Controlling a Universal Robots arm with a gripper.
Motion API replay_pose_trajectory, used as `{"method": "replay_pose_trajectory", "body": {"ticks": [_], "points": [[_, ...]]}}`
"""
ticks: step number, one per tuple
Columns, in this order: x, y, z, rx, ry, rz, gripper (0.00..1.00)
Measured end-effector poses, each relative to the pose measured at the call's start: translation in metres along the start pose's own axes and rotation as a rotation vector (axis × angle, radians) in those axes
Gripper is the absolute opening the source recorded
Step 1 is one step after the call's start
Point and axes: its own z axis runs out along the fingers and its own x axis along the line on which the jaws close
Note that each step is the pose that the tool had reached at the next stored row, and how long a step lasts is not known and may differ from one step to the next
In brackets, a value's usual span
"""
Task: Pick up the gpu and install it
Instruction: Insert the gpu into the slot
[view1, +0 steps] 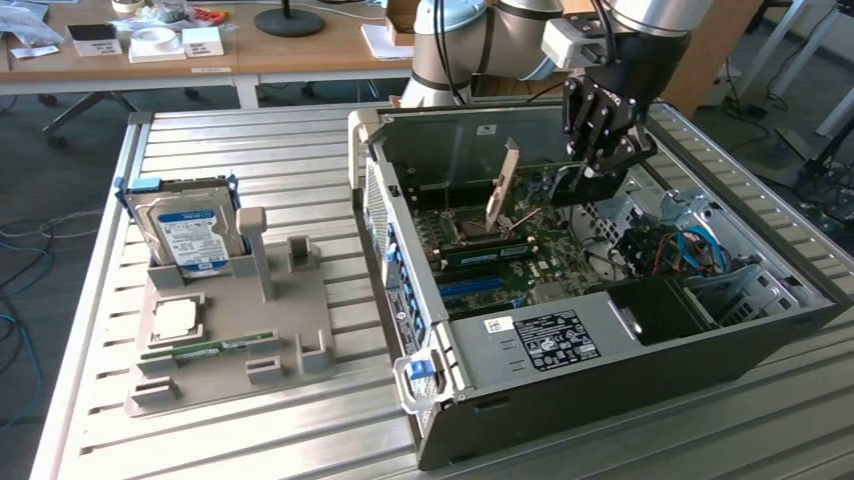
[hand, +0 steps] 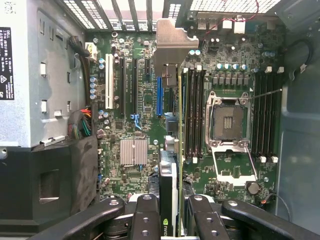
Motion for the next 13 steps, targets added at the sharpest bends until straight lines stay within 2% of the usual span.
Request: {"method": "replay_pose_trajectory", "body": {"ticks": [13], "points": [[0.0000, 0.0003, 0.0028, 0.0004, -0.0002, 0.000, 0.27]]}}
